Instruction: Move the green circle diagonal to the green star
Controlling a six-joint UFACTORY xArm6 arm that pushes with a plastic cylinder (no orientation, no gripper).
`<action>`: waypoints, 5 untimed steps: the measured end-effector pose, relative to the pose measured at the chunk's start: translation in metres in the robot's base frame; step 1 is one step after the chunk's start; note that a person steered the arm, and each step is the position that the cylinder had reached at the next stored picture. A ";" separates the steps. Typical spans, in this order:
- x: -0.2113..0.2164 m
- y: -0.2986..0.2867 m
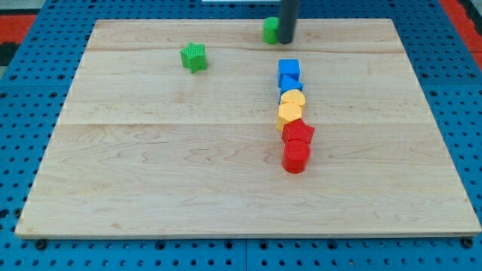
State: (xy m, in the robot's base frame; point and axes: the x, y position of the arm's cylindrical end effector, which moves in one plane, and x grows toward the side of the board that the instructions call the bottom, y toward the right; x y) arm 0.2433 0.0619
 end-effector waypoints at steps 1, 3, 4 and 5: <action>0.008 0.043; -0.042 -0.033; -0.008 -0.012; 0.057 -0.031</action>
State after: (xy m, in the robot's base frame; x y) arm 0.3003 0.0313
